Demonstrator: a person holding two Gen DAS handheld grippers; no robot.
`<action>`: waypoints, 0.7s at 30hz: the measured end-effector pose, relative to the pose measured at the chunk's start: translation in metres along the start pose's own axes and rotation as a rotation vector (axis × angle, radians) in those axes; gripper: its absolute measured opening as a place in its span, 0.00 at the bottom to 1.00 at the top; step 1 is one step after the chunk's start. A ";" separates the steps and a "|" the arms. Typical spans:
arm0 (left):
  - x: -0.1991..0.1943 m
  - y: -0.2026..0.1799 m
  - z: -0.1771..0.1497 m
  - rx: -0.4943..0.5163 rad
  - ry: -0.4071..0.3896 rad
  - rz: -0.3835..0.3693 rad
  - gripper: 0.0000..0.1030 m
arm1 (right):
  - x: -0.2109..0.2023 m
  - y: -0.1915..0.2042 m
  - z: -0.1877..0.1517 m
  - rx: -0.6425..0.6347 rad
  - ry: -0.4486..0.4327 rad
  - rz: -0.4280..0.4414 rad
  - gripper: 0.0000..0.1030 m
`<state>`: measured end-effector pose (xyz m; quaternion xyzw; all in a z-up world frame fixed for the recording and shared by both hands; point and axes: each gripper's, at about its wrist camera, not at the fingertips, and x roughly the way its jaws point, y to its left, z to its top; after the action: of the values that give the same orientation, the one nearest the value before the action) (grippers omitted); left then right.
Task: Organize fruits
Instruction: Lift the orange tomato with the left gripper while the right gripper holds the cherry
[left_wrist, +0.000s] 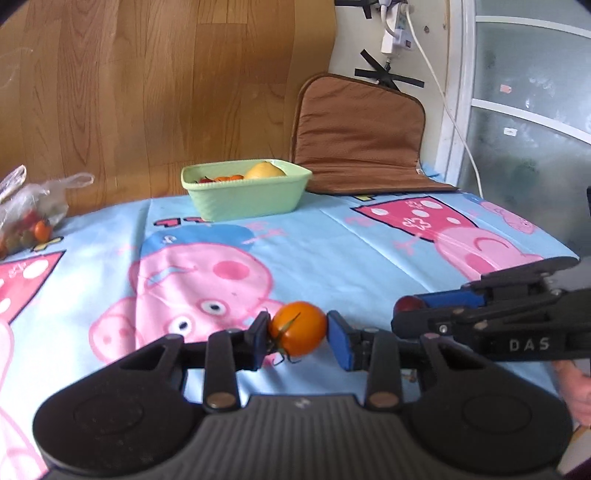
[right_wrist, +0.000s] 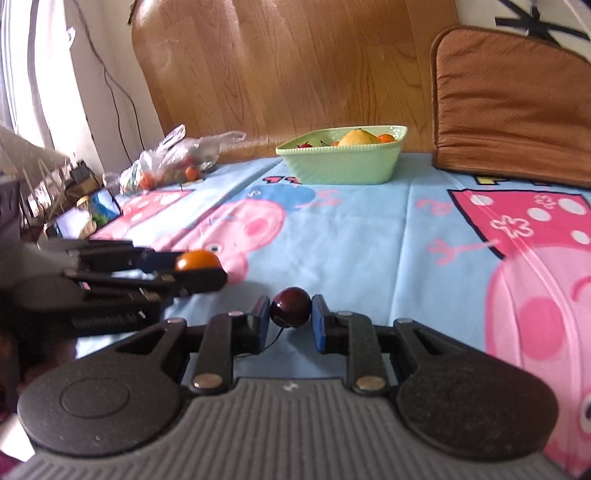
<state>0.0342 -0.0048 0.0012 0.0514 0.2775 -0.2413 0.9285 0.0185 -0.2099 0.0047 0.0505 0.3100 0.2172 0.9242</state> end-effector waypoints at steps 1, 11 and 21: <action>0.000 -0.001 -0.001 0.006 0.000 0.006 0.32 | 0.000 0.002 -0.002 -0.011 0.005 -0.010 0.26; 0.005 0.009 -0.001 -0.054 0.030 0.006 0.33 | 0.001 0.003 -0.009 0.005 -0.013 -0.036 0.26; 0.003 0.009 0.000 -0.055 0.008 0.000 0.33 | 0.000 0.008 -0.011 -0.016 -0.012 -0.053 0.26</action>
<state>0.0405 0.0020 -0.0008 0.0268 0.2879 -0.2335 0.9284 0.0093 -0.2030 -0.0022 0.0362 0.3039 0.1946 0.9319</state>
